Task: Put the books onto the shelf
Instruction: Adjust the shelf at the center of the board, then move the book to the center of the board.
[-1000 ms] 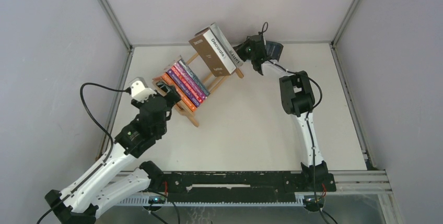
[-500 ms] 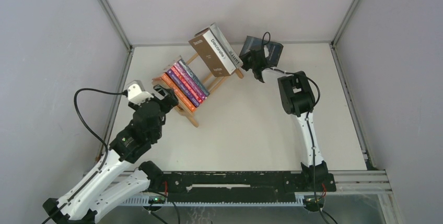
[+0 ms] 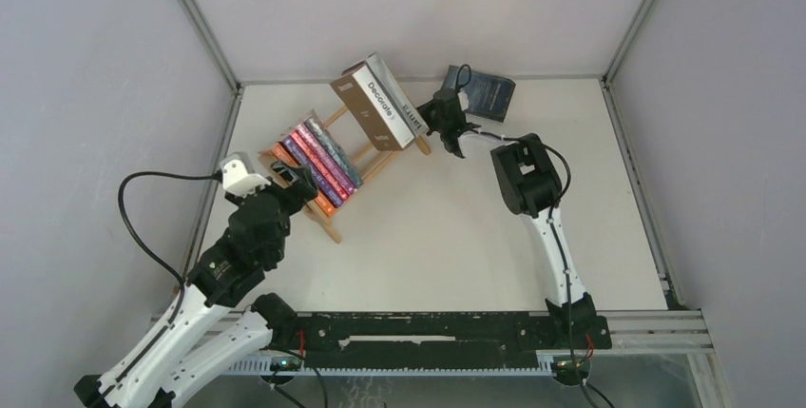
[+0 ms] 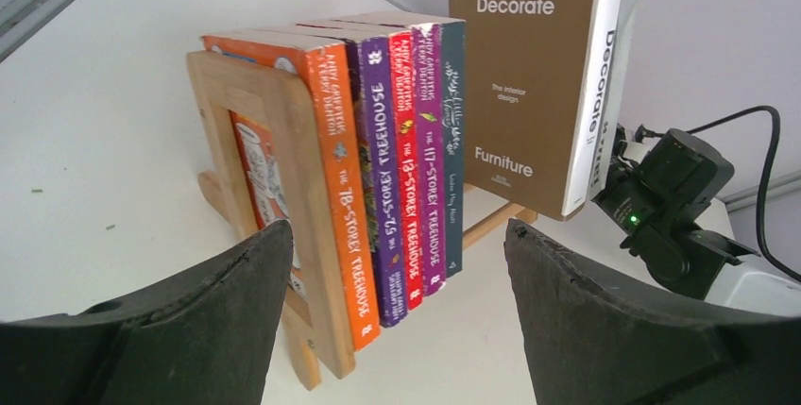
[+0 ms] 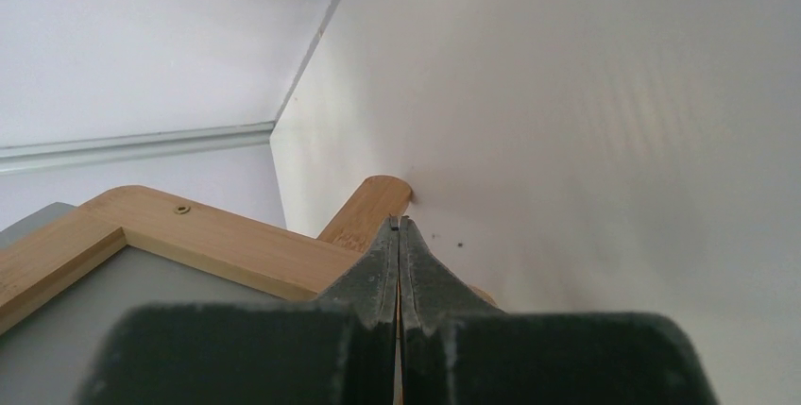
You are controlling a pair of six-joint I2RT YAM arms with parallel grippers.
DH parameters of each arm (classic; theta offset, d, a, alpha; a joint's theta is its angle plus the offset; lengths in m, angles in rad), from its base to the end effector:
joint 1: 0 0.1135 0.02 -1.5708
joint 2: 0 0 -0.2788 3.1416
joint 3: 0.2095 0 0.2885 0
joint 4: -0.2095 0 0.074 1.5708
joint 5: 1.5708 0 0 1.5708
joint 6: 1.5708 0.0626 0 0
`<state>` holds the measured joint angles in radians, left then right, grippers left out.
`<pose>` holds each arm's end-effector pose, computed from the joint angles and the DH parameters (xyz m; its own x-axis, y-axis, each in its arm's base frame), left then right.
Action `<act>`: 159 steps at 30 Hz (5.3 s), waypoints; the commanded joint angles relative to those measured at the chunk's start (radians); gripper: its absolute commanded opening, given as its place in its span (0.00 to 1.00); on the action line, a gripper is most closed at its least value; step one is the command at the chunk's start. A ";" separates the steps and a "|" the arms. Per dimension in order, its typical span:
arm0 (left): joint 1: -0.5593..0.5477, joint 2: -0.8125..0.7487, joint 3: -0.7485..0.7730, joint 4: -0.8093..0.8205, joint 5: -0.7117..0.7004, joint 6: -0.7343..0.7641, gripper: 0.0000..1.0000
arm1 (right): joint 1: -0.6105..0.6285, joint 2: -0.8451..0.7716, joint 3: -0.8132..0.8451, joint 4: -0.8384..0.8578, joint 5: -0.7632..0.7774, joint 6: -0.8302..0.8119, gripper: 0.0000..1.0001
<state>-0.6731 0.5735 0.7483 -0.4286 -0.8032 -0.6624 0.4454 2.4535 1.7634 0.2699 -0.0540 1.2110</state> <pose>0.1586 -0.0689 0.3434 -0.0861 -0.4775 -0.8744 -0.2088 0.8668 -0.4528 0.5543 0.2684 0.1015 -0.5739 0.7617 -0.3009 0.1775 0.4743 0.8623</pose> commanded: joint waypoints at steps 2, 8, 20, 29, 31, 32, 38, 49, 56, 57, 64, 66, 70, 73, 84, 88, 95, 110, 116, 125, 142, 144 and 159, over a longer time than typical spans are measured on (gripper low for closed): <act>0.008 -0.037 -0.015 -0.024 0.032 0.023 0.86 | 0.093 -0.052 0.028 0.047 -0.020 0.033 0.00; 0.008 -0.068 -0.015 -0.046 0.054 0.023 0.86 | 0.131 -0.048 0.026 0.051 -0.009 0.044 0.00; 0.008 -0.082 0.002 -0.069 0.147 0.039 0.86 | 0.204 -0.013 0.076 0.034 -0.056 0.055 0.00; 0.007 -0.075 0.000 -0.063 0.283 0.069 0.85 | 0.214 -0.015 0.120 0.003 -0.063 0.026 0.00; 0.008 -0.077 0.003 -0.060 0.316 0.079 0.85 | 0.192 -0.058 0.066 0.008 -0.041 0.008 0.00; 0.007 -0.077 0.002 -0.059 0.329 0.083 0.85 | 0.179 -0.086 0.034 0.012 -0.027 -0.003 0.00; 0.008 -0.080 -0.010 -0.041 0.396 0.093 0.85 | 0.103 -0.257 -0.157 0.021 0.014 -0.092 0.00; 0.008 -0.082 -0.053 0.003 0.476 0.072 0.84 | 0.081 -0.502 -0.457 -0.024 0.011 -0.201 0.00; 0.007 -0.074 -0.055 0.010 0.495 0.072 0.84 | 0.131 -0.531 -0.496 -0.094 -0.015 -0.253 0.00; 0.008 -0.073 -0.054 0.010 0.495 0.074 0.84 | 0.135 -0.532 -0.500 -0.098 -0.017 -0.254 0.00; 0.007 -0.060 -0.052 0.014 0.495 0.076 0.84 | 0.155 -0.527 -0.504 -0.122 -0.052 -0.284 0.00; 0.007 -0.053 -0.052 0.017 0.490 0.078 0.84 | 0.157 -0.517 -0.503 -0.112 -0.063 -0.284 0.00; 0.008 -0.038 -0.049 0.022 0.487 0.085 0.84 | 0.161 -0.501 -0.491 -0.095 -0.078 -0.279 0.00; 0.007 -0.030 -0.046 0.026 0.485 0.090 0.84 | 0.164 -0.475 -0.459 -0.096 -0.101 -0.278 0.00; 0.008 0.000 -0.040 0.037 0.463 0.108 0.84 | 0.191 -0.378 -0.308 -0.133 -0.136 -0.277 0.00; 0.008 0.003 -0.041 0.038 0.453 0.109 0.85 | 0.190 -0.349 -0.256 -0.137 -0.146 -0.274 0.00; 0.008 0.025 -0.047 0.065 0.451 0.106 0.85 | 0.184 -0.297 -0.175 -0.155 -0.173 -0.277 0.00; 0.008 0.061 -0.068 0.118 0.446 0.082 0.85 | 0.208 -0.092 0.197 -0.309 -0.279 -0.302 0.00; 0.008 0.063 -0.079 0.125 0.432 0.065 0.85 | 0.213 -0.015 0.324 -0.352 -0.302 -0.296 0.00; 0.008 0.263 -0.029 0.261 0.504 0.066 0.87 | 0.158 -0.176 0.051 -0.290 -0.316 -0.329 0.09; 0.003 1.105 0.605 0.447 0.701 0.123 0.87 | -0.205 -0.550 -0.398 -0.229 -0.253 -0.439 0.39; 0.004 1.217 0.722 0.436 0.701 0.126 0.88 | -0.247 -0.545 -0.398 -0.225 -0.247 -0.437 0.44; 0.118 1.783 1.291 0.475 0.646 -0.017 0.94 | -0.420 -0.367 -0.237 -0.206 -0.261 -0.423 0.55</act>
<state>-0.6159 2.2986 1.9076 -0.0250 -0.1276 -0.6151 0.0338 2.0449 1.4460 0.0353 -0.3157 0.8059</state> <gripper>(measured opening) 0.940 0.545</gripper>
